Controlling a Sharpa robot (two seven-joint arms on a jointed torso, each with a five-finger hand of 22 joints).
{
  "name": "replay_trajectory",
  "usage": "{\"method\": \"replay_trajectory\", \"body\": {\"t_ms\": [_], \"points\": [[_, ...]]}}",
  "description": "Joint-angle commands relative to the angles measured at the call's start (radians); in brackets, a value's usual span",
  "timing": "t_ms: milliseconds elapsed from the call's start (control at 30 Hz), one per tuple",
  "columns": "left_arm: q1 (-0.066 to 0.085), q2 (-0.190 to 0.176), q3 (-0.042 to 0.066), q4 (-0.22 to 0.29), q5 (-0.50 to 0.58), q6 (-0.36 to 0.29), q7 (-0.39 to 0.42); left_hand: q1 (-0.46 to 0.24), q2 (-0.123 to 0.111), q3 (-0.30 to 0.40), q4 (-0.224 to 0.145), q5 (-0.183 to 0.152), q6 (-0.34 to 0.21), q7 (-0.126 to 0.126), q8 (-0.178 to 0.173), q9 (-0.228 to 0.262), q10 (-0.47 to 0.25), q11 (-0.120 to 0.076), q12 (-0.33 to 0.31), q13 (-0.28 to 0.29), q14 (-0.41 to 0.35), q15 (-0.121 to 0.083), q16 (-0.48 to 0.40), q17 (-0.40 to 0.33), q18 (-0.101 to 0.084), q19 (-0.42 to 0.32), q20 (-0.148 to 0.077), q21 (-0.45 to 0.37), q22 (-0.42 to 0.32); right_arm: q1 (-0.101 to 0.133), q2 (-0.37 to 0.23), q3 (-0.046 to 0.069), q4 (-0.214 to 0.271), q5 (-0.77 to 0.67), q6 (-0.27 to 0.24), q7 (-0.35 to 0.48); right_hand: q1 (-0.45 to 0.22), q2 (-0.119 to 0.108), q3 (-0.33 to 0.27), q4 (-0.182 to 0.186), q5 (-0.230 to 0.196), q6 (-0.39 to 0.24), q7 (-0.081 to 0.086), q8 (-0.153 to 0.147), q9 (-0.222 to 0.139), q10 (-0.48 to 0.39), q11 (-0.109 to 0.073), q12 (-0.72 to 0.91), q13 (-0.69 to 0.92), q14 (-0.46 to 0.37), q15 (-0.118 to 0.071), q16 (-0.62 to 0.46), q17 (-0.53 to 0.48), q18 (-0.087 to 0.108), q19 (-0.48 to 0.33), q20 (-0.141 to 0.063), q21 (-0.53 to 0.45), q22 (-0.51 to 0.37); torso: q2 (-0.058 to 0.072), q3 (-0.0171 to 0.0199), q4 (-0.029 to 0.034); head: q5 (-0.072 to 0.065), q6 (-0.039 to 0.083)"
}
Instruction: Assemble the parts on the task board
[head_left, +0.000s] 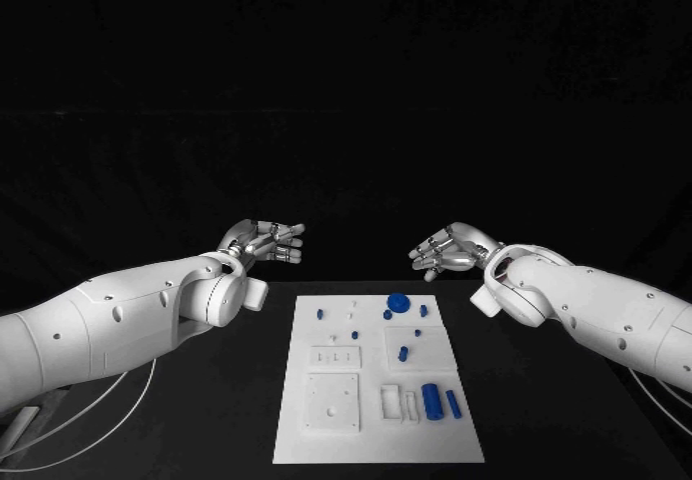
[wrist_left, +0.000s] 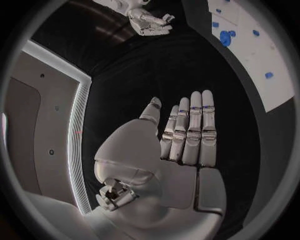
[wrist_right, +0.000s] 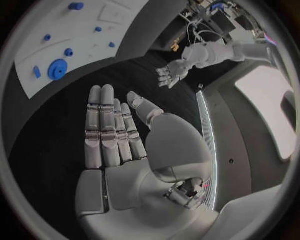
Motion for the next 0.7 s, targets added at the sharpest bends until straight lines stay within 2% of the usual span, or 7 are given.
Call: {"method": "replay_trajectory", "body": {"t_ms": [33,100,200,400,500,567,700], "points": [[0.002,-0.021,0.001,0.048,-0.072,0.064,0.016,0.017,0.002,-0.013,0.001,-0.003,0.013,0.0,-0.017,0.0,0.011,-0.002,-0.013,0.002,0.006,-0.001,0.0,0.002,-0.014,-0.007,-0.01,0.013,0.007,-0.004,-0.001,0.0,0.019,-0.331,-0.022,-0.023,-0.007,-0.014,-0.01,0.003,-0.004,0.019,-0.006,-0.001,-0.002,0.024,-0.01,0.0,0.0,0.059,-0.016,0.033,0.052,-0.002,0.045,-0.026,0.042,0.025,0.021,-0.0046,0.0023,0.002,0.002],[0.003,-0.042,0.002,0.083,-0.079,0.072,0.015,0.026,0.005,-0.022,0.003,-0.003,0.021,0.0,-0.028,0.001,0.012,-0.004,-0.012,0.002,0.008,-0.002,-0.001,0.004,-0.015,-0.011,-0.012,0.023,0.013,-0.005,-0.002,0.0,0.033,-0.412,-0.044,-0.044,-0.018,-0.027,0.0,0.005,-0.019,0.026,-0.008,-0.004,-0.01,0.025,-0.013,0.0,0.0,0.06,-0.023,0.082,0.147,-0.005,0.057,-0.04,0.088,0.06,0.033,-0.0063,0.0035,0.003,0.002],[0.004,-0.067,0.003,0.125,-0.084,0.084,0.013,0.021,0.0,-0.032,0.007,-0.005,0.022,0.001,-0.033,0.001,0.011,-0.002,-0.011,0.002,0.014,-0.004,0.003,0.007,-0.014,-0.01,-0.013,0.032,0.018,-0.009,-0.001,0.0,0.049,-0.503,-0.074,-0.071,-0.038,-0.044,0.039,0.009,-0.046,0.024,-0.011,-0.003,-0.015,0.014,-0.013,-0.001,-0.001,0.054,-0.027,0.201,0.311,0.007,0.078,-0.047,0.16,0.12,0.053,-0.0081,0.0043,-0.002,0.005],[0.006,-0.105,0.005,0.188,-0.085,0.105,0.008,0.005,-0.012,-0.046,0.014,-0.007,0.022,0.003,-0.037,0.001,0.011,-0.001,-0.011,0.002,0.017,-0.005,0.006,0.009,-0.015,-0.01,-0.013,0.037,0.02,-0.032,0.003,-0.001,0.082,-0.704,-0.129,-0.153,-0.047,-0.091,0.125,0.027,-0.095,0.025,-0.016,-0.003,-0.015,-0.014,-0.007,0.0,-0.001,0.045,-0.024,0.317,0.518,0.041,0.068,-0.03,0.265,0.231,0.083,-0.0125,0.0081,0.0,0.01],[0.016,-0.12,0.005,0.208,-0.084,0.117,0.005,-0.003,-0.016,-0.05,0.018,-0.009,0.021,0.004,-0.038,0.001,0.009,0.0,-0.011,0.002,0.016,-0.004,0.006,0.01,-0.015,-0.012,-0.013,0.038,0.021,-0.042,0.009,-0.005,0.093,-0.795,-0.16,-0.201,-0.04,-0.11,0.152,0.026,-0.103,0.025,-0.021,-0.003,-0.019,-0.019,-0.008,0.0,-0.002,0.05,-0.024,0.339,0.55,0.049,0.062,-0.029,0.294,0.266,0.101,-0.0148,0.0084,-0.002,0.011],[0.023,-0.127,0.006,0.219,-0.084,0.122,0.005,-0.018,-0.021,-0.057,0.028,-0.039,0.021,0.004,-0.038,0.002,0.008,0.001,-0.01,0.002,0.015,-0.003,0.006,0.01,-0.015,-0.013,-0.012,0.039,0.021,-0.052,0.013,-0.007,0.098,-0.842,-0.183,-0.229,-0.042,-0.123,0.175,0.028,-0.104,0.031,-0.022,-0.004,-0.02,-0.023,-0.007,0.0,-0.002,0.052,-0.023,0.372,0.583,0.052,0.061,-0.029,0.324,0.299,0.111,-0.0177,0.0088,-0.004,0.009],[0.035,-0.145,0.01,0.244,-0.084,0.129,0.007,-0.037,-0.04,-0.066,0.039,-0.075,0.019,0.006,-0.039,0.002,0.003,0.004,-0.01,0.003,0.015,-0.002,0.007,0.011,-0.015,-0.014,-0.011,0.041,0.021,-0.072,0.028,-0.009,0.101,-0.929,-0.23,-0.283,-0.045,-0.149,0.213,0.033,-0.104,0.041,-0.023,-0.003,-0.02,-0.032,-0.005,0.0,-0.002,0.047,-0.021,0.424,0.628,0.037,0.064,-0.045,0.368,0.355,0.134,-0.0221,0.0101,-0.006,0.018]]}}
